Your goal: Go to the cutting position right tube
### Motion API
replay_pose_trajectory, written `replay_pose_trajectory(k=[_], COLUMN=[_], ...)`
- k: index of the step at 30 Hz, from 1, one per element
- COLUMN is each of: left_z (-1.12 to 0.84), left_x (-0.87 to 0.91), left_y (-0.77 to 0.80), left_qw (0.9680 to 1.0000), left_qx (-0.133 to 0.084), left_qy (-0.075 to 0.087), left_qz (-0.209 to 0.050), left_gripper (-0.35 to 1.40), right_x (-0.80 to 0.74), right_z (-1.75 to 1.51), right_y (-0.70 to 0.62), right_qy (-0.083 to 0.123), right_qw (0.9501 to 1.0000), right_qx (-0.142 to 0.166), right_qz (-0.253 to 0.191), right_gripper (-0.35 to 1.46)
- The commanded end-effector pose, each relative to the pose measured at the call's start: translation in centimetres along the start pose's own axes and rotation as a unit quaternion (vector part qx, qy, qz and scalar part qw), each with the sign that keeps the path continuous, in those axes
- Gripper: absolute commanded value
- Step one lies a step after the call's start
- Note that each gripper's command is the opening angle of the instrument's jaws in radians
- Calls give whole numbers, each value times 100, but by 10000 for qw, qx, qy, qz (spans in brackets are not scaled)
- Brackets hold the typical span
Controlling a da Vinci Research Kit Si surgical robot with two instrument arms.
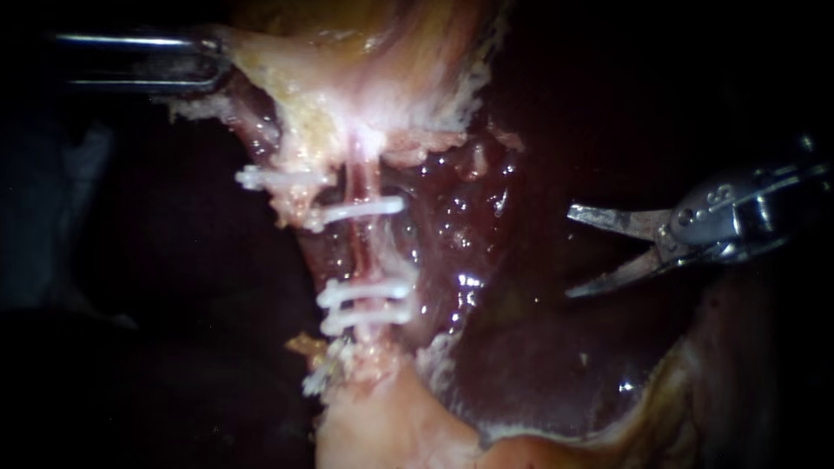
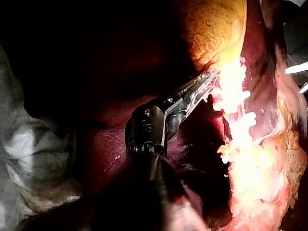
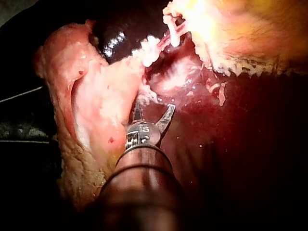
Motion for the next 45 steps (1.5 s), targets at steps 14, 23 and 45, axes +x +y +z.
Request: replay_pose_trajectory(k=[14,23,45], left_z=[4,4,4], left_x=[-2,-3,-4], left_y=[0,1,2], left_qw=[10000,10000,10000], left_qx=[-1,2,5], left_qy=[18,20,22], left_qz=[7,9,9], left_gripper=[-35,-35,-35], right_x=[17,36,78], right_z=[73,130,182], right_y=[-4,-7,-11], right_qy=[930,1159,1941], right_qw=[9901,9817,9516], right_qx=[914,1319,2286], right_qz=[528,735,673], right_gripper=[143,143,128])
